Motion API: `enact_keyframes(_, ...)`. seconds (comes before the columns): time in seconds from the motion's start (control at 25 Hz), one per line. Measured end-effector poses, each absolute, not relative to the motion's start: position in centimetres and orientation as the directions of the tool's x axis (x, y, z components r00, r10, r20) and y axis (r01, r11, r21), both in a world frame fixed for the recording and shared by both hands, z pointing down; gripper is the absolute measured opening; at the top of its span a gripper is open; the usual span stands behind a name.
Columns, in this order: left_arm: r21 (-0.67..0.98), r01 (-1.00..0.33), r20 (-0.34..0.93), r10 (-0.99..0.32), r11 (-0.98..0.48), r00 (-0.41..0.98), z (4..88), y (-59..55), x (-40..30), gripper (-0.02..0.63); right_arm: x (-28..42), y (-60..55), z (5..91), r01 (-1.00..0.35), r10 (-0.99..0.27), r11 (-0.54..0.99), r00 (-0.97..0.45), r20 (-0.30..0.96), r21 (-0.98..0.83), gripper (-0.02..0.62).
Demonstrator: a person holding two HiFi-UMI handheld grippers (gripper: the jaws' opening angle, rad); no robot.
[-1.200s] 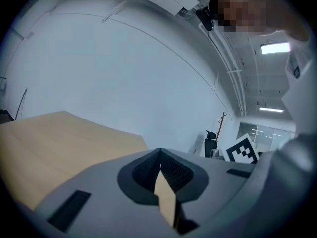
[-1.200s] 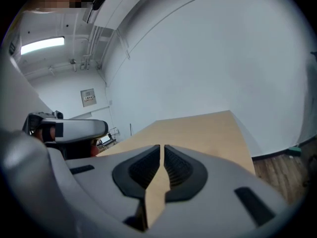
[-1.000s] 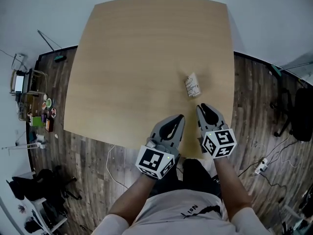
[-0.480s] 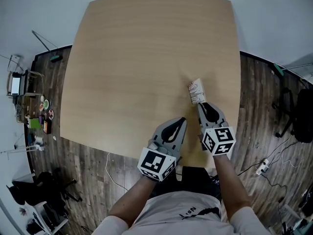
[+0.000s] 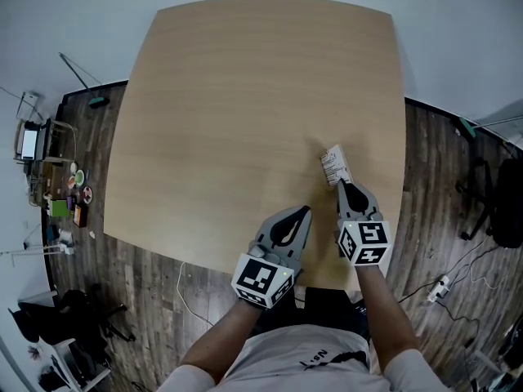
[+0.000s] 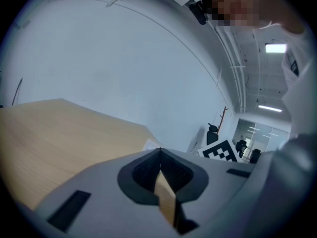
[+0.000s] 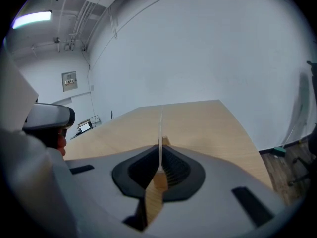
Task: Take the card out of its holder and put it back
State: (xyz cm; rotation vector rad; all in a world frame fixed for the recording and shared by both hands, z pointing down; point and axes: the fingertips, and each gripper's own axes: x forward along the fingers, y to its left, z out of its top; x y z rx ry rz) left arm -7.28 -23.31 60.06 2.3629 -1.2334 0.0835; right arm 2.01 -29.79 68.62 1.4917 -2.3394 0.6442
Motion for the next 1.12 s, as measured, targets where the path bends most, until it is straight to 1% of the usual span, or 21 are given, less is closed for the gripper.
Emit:
enact_keyframes(0.32,0.385,-0.783,0.257,-0.758,-0.489,0.6,58.4,-23.1,-7.0,0.014,2.6,-29.9,66.0,-0.917,-0.805,0.345,-0.399,0.44,-0.199,0.026)
enact_keyframes(0.72,0.382,-0.767,0.242,-0.745,-0.517,0.622,54.1,-21.5,-5.6,0.013,4.0,-28.8,59.4,-0.917,-0.83,0.331,-0.396,0.392,-0.225,0.026)
enact_keyframes(1.12,0.367,-0.755,0.221,-0.737,-0.544,0.638,48.2,-18.3,-3.2,0.014,5.8,-25.2,49.4,-0.887,-0.856,0.351,-0.434,0.283,-0.3,0.026)
